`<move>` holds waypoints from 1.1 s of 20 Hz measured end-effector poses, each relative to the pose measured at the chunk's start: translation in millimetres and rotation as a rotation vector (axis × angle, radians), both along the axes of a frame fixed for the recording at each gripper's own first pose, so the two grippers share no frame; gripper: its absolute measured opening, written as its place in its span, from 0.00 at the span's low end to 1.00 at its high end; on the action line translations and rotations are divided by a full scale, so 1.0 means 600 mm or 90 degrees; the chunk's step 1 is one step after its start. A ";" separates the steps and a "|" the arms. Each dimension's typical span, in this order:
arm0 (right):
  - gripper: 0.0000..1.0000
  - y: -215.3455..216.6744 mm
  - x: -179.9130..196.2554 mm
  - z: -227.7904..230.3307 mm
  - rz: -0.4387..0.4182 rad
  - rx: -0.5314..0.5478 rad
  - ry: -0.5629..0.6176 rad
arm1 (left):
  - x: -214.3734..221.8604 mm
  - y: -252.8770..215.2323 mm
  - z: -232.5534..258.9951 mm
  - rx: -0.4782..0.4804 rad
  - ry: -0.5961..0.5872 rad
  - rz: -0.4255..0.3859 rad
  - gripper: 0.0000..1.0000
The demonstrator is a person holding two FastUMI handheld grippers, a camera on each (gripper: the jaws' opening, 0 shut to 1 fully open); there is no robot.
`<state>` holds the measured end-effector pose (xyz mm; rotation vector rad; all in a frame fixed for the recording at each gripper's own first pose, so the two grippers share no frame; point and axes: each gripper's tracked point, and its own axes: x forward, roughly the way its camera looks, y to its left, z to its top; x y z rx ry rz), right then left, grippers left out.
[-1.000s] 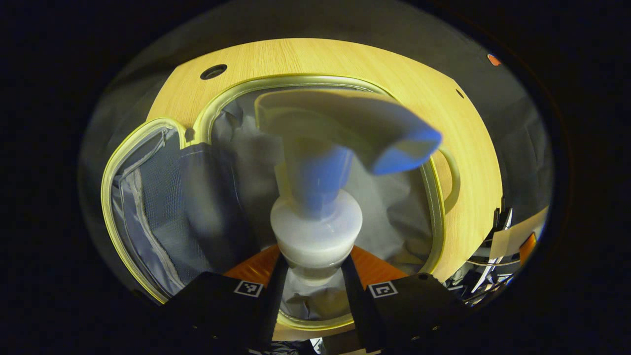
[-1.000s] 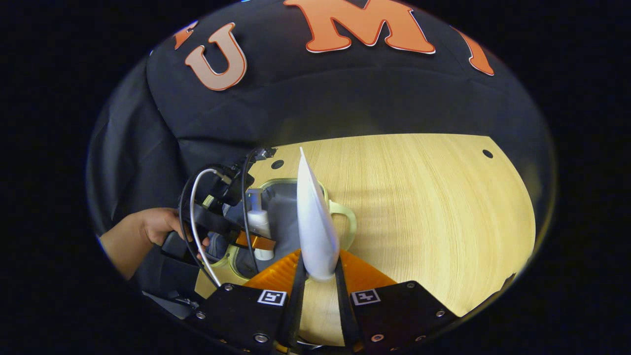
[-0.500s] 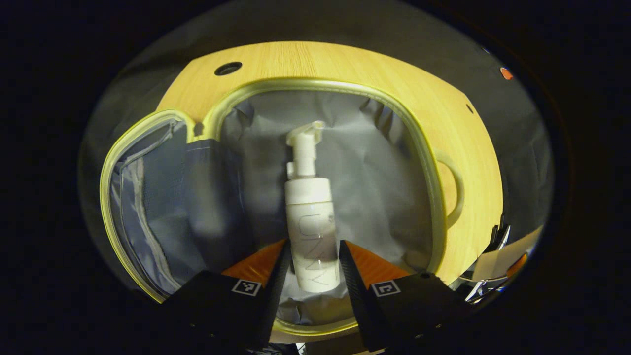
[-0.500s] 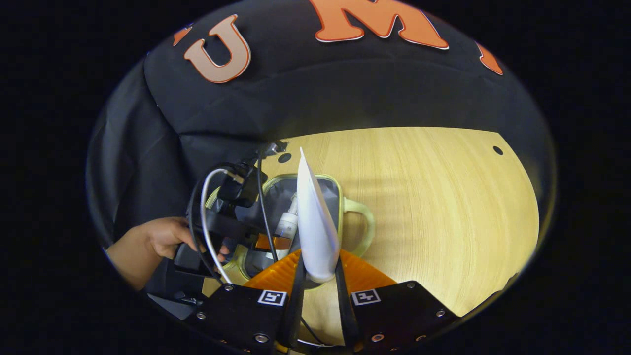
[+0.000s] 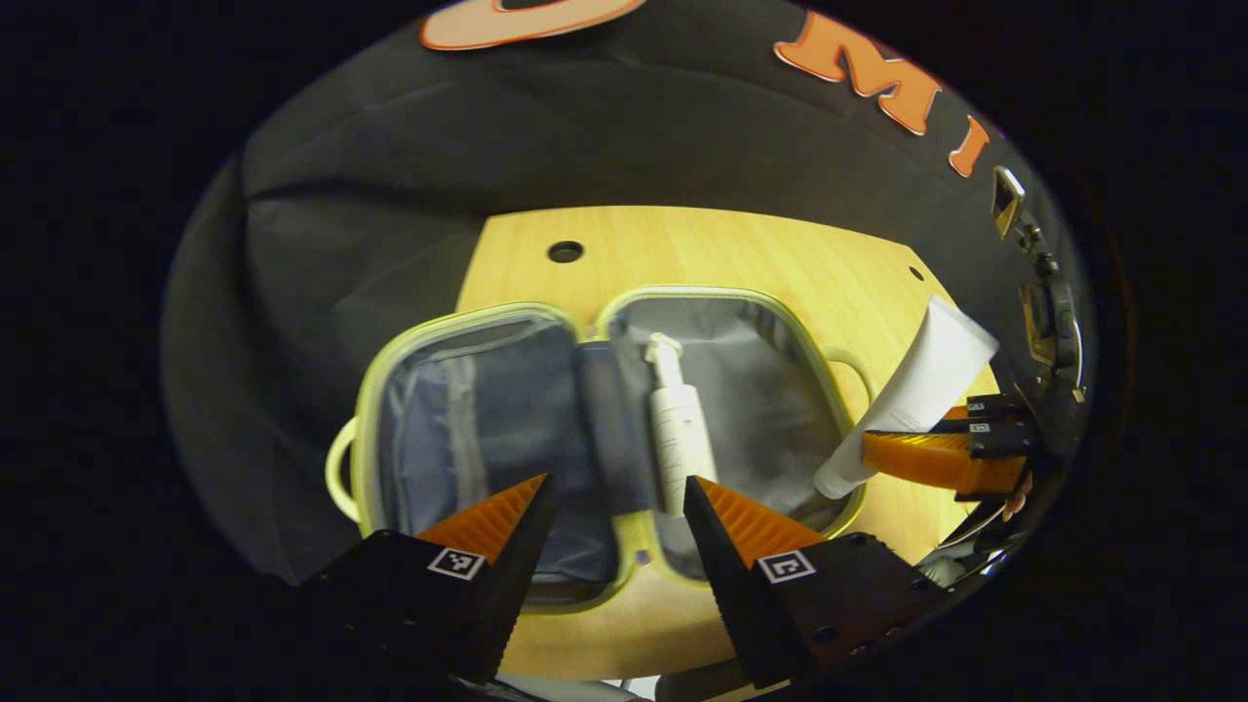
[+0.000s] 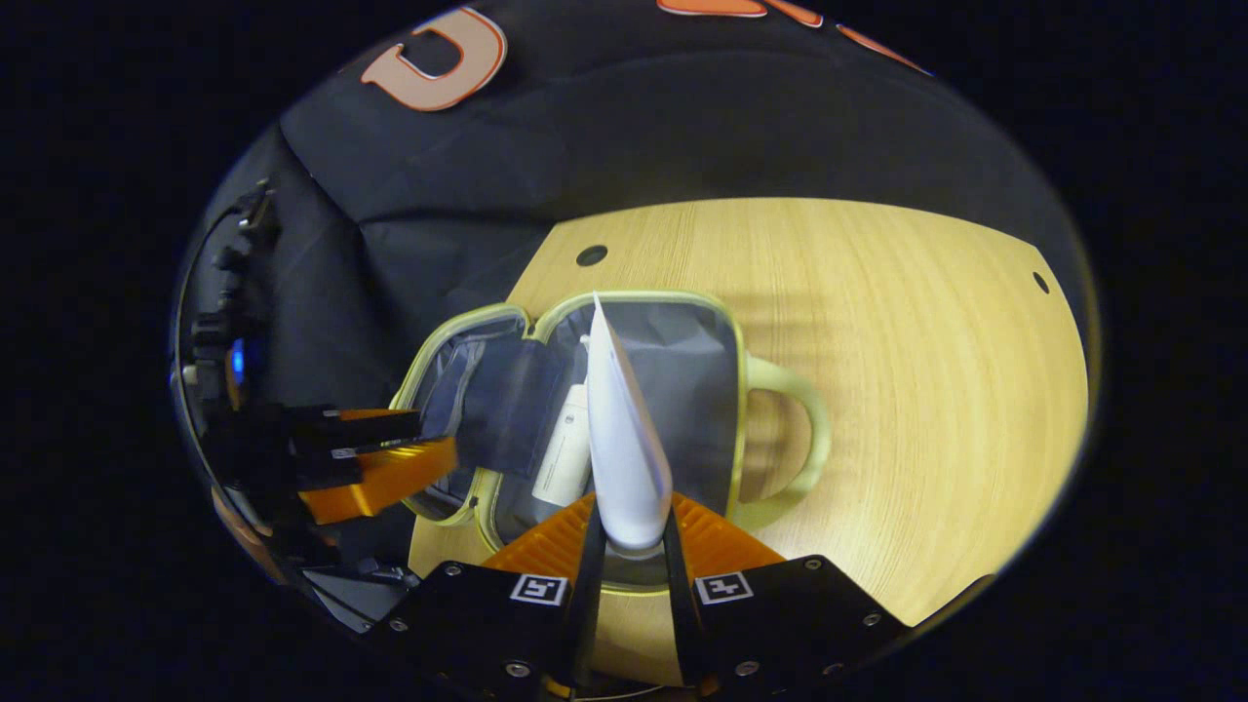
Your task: First open the suitcase, pack the skin care products into it, and then close the suitcase.
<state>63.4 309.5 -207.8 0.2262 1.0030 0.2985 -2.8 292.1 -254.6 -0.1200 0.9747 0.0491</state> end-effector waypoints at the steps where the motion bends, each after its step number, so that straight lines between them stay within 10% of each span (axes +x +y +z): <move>1: 0.34 0.003 0.004 -0.006 0.003 -0.002 0.010 | -0.022 0.032 0.008 0.013 -0.001 0.027 0.87; 9: 0.34 0.038 0.026 -0.094 0.010 -0.032 0.121 | -0.199 0.313 0.063 0.034 -0.031 0.287 0.87; 16: 0.34 0.050 0.080 -0.140 -0.042 -0.047 0.212 | -0.207 0.425 -0.030 0.007 -0.004 0.355 0.92; 22: 0.29 0.036 0.080 -0.160 -0.043 -0.079 0.204 | -0.156 0.442 -0.109 -0.153 -0.008 0.419 0.90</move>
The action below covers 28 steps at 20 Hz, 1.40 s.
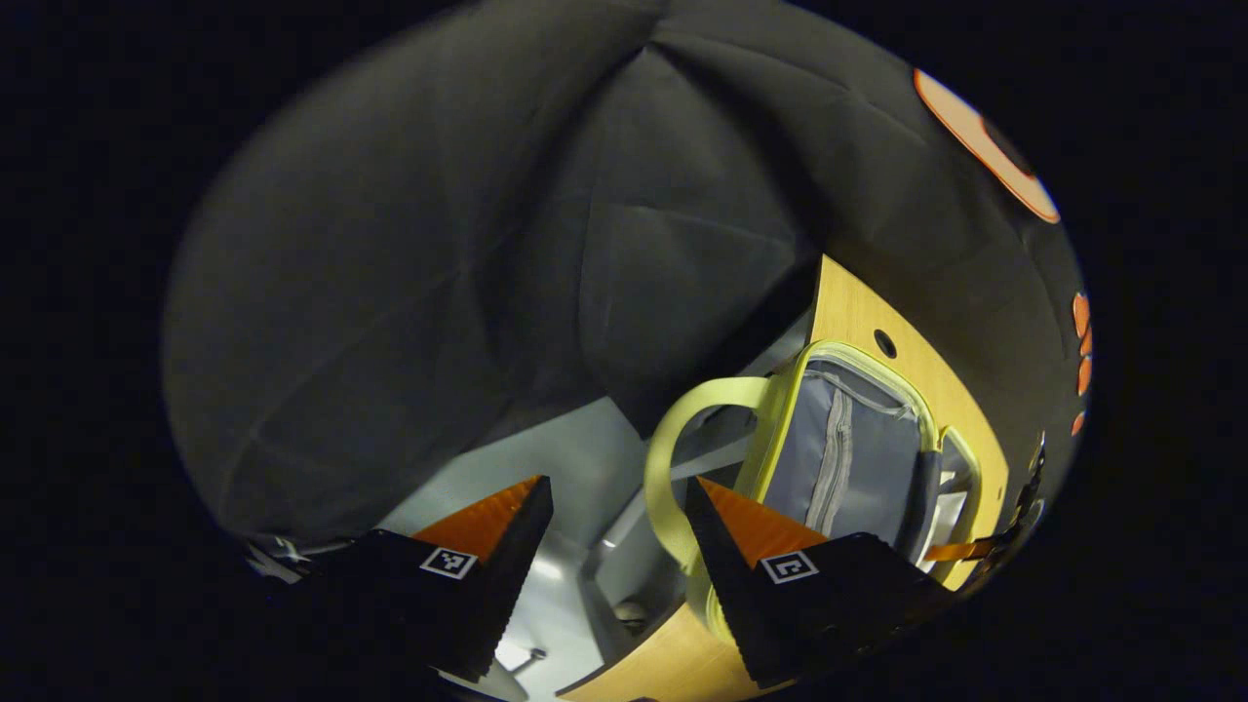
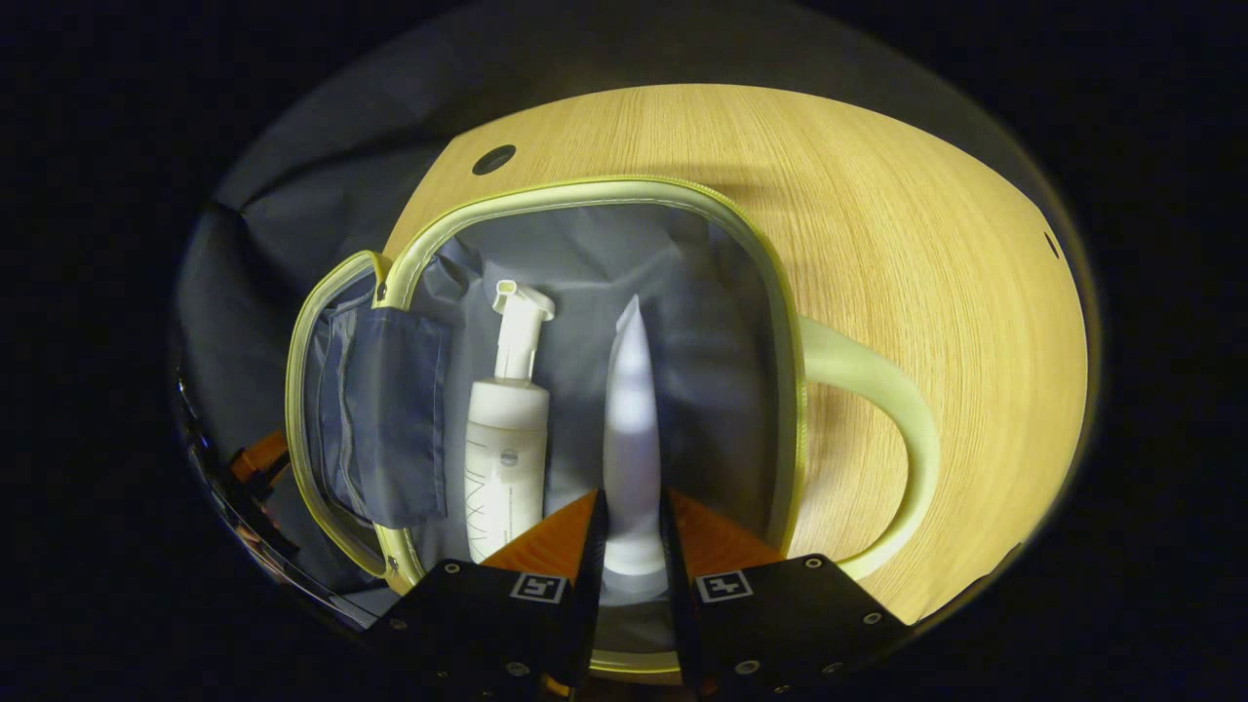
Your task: First open the suitcase, pack the skin care products into it, and then close the suitcase.
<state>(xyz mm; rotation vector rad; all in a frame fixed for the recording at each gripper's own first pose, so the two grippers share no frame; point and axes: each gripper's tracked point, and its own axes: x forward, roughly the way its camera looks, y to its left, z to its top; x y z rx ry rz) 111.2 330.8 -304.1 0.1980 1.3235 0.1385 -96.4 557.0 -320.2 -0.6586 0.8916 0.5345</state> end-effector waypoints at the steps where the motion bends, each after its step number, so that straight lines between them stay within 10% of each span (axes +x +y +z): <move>1: 0.39 0.001 0.003 0.009 0.001 0.008 -0.012 | 0.011 -0.005 -0.018 -0.021 0.000 0.001 0.90; 5: 0.66 0.011 0.013 0.069 -0.006 0.066 -0.081 | 0.036 -0.012 -0.072 -0.102 -0.003 0.017 0.85; 10: 0.90 -0.032 -0.005 0.167 -0.031 0.096 -0.194 | 0.057 -0.031 -0.074 -0.183 -0.031 0.027 0.27; 14: 0.95 -0.109 -0.024 0.245 -0.068 0.082 -0.284 | 0.066 -0.036 -0.020 -0.131 -0.071 0.001 0.12; 22: 0.96 -0.254 -0.043 0.334 -0.135 0.046 -0.438 | 0.083 -0.085 0.193 0.081 -0.144 -0.116 0.11; 28: 0.96 -0.359 -0.052 0.406 -0.160 0.022 -0.543 | 0.096 -0.180 0.332 0.128 -0.217 -0.140 0.10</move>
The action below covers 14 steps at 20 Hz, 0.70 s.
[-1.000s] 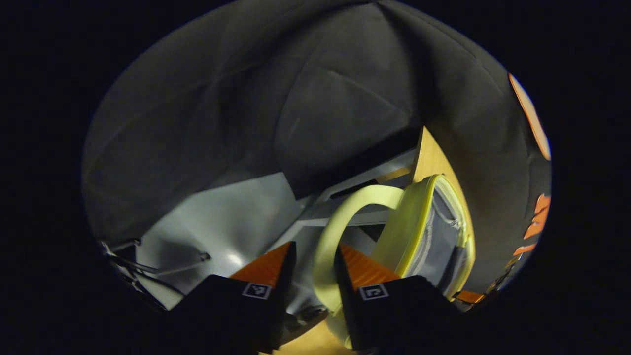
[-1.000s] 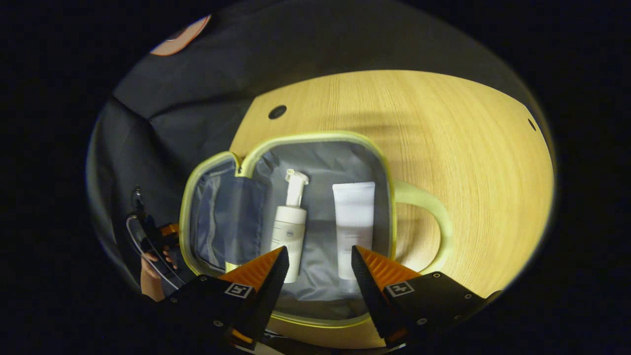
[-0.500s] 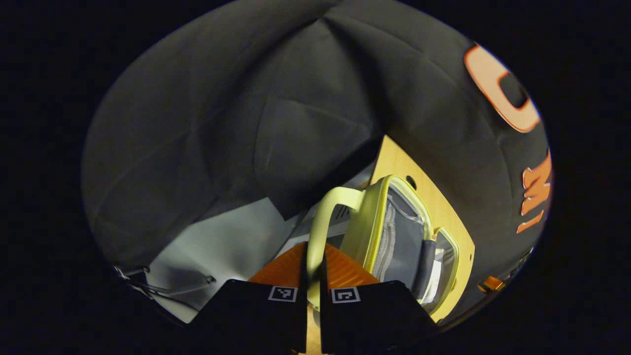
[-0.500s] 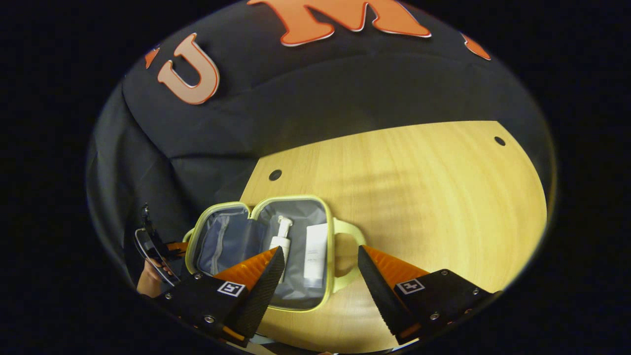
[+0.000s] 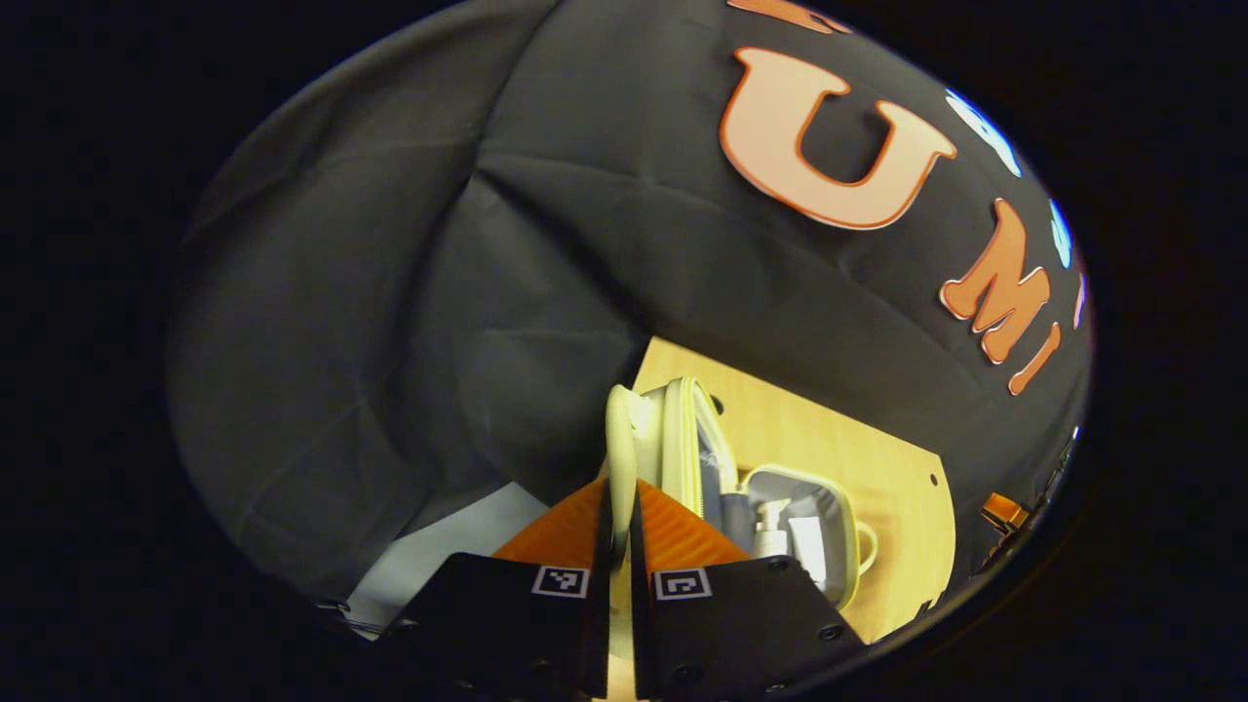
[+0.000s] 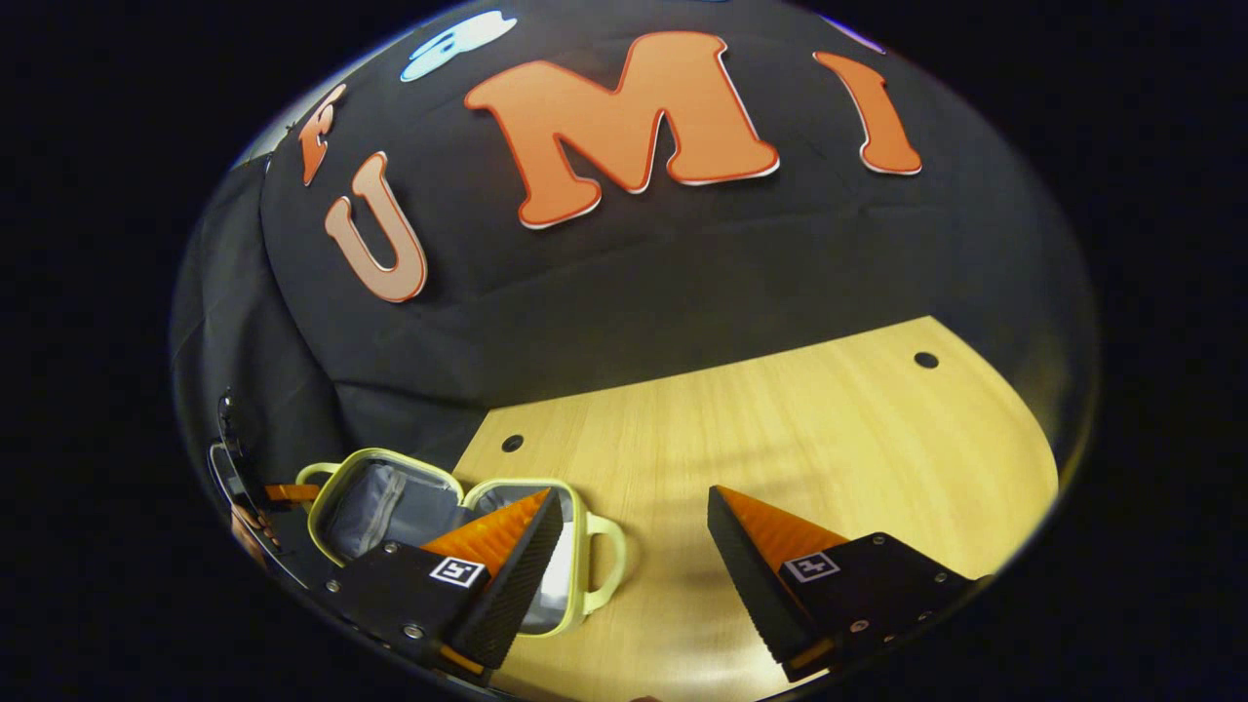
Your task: First open the suitcase, pack the skin care products into it, and then close the suitcase.
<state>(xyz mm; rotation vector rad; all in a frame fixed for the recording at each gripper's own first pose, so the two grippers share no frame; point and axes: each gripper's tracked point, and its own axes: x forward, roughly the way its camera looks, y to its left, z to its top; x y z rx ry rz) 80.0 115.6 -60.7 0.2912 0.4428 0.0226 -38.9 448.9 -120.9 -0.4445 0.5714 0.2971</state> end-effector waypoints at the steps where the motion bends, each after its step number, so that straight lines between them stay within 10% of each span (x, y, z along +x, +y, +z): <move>1: 0.96 -0.018 -0.004 0.006 -0.005 -0.008 -0.008 | 0.004 -0.020 0.021 0.010 -0.014 -0.010 0.11; 14: 0.96 -0.208 -0.064 0.032 -0.051 -0.049 -0.084 | 0.082 -0.367 0.122 0.117 -0.042 -0.186 0.11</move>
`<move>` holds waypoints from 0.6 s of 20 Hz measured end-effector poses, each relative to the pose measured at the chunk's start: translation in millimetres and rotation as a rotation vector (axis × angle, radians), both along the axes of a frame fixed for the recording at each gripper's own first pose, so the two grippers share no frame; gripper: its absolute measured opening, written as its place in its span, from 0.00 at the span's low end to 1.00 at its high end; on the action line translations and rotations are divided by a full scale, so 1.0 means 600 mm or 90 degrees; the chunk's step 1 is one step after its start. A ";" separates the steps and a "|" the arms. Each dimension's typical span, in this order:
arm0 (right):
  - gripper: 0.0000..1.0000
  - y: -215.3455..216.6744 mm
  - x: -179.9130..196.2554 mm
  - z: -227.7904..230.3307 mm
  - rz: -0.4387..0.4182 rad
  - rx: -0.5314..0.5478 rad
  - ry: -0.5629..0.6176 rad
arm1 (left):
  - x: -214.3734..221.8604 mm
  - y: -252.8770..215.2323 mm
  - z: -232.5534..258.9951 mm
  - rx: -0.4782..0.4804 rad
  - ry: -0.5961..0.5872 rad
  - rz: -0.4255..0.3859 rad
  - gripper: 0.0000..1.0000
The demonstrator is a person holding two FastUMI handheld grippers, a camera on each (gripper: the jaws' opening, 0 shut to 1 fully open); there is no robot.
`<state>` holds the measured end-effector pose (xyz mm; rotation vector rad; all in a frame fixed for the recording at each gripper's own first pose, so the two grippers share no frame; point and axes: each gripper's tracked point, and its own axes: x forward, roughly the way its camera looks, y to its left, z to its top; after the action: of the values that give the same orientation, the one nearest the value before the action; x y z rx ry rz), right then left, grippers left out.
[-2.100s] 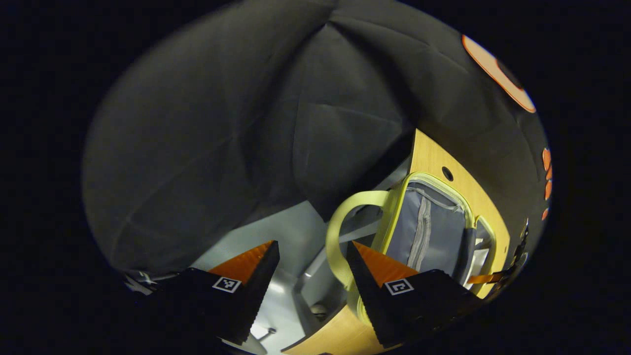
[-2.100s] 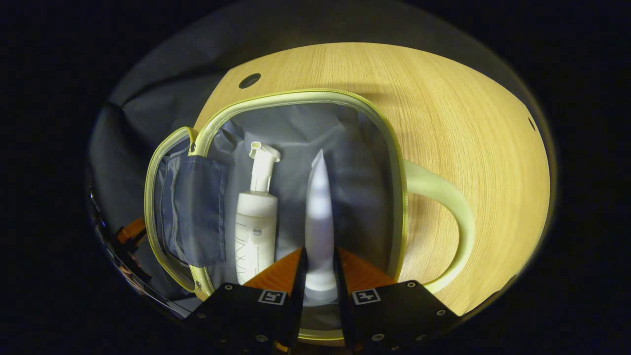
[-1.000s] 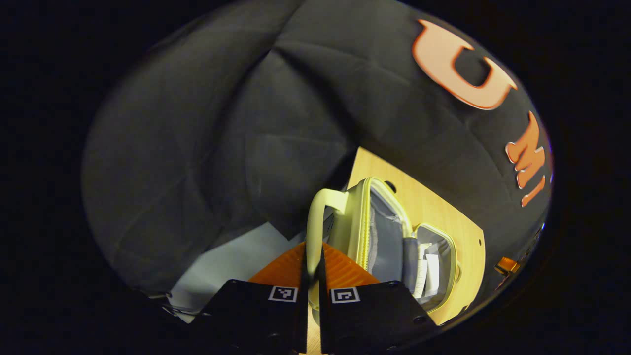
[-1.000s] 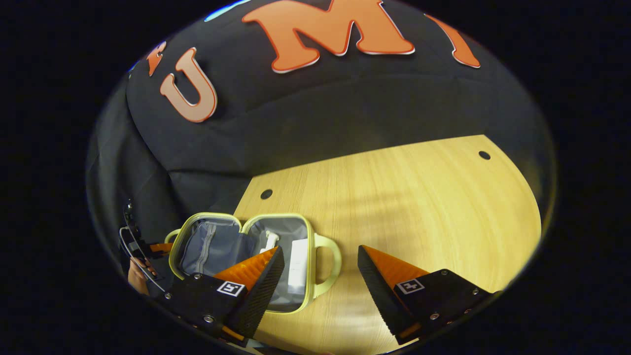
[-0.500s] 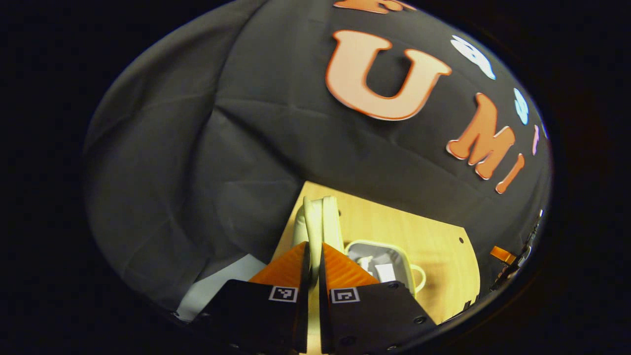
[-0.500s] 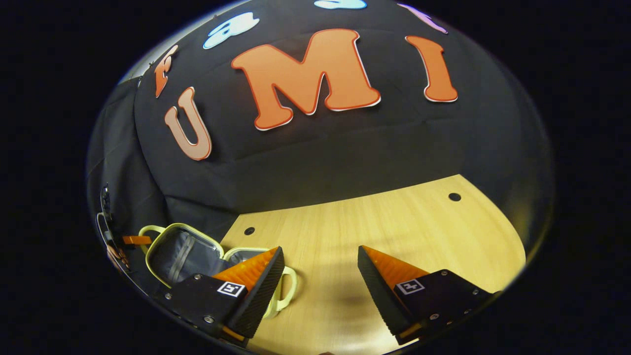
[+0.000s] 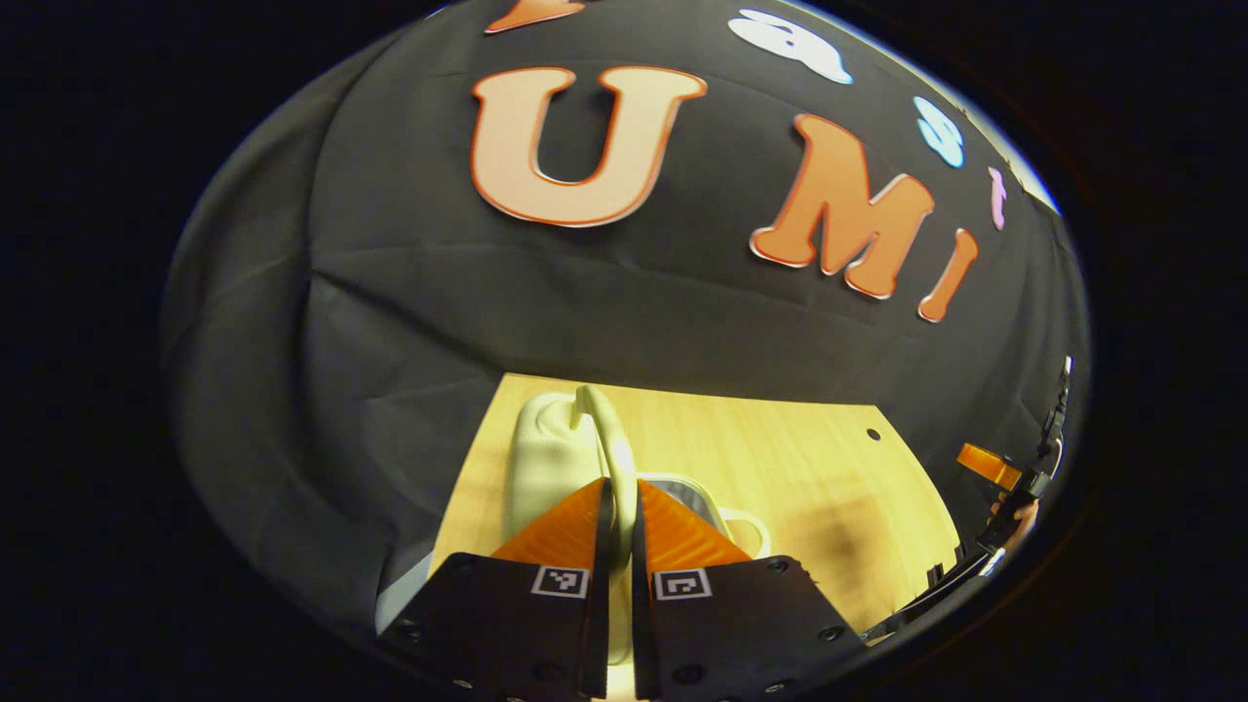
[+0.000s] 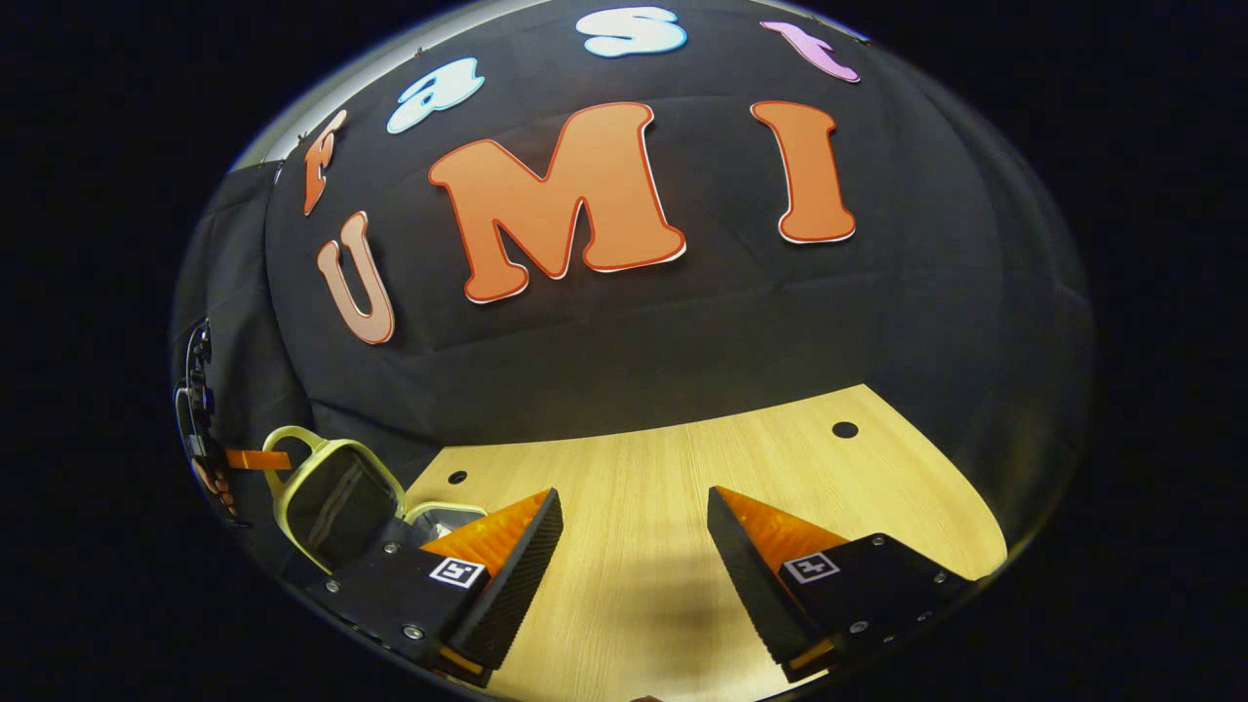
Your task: First open the suitcase, pack the skin care products into it, and then close the suitcase.
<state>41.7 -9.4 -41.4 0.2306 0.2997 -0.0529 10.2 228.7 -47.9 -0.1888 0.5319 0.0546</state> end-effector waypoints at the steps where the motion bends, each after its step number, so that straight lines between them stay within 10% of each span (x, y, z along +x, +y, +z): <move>1: 0.96 -0.006 -0.002 -0.003 0.000 0.003 0.000 | 0.008 -0.027 -0.004 0.021 0.003 -0.019 0.11; 12: 0.96 -0.067 -0.023 -0.035 -0.017 0.011 0.017 | 0.085 -0.254 -0.143 0.067 0.104 -0.158 0.11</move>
<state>27.6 -49.8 -62.5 0.2509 0.3239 -0.0801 61.3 76.5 -133.8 -0.0151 0.7095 -0.1443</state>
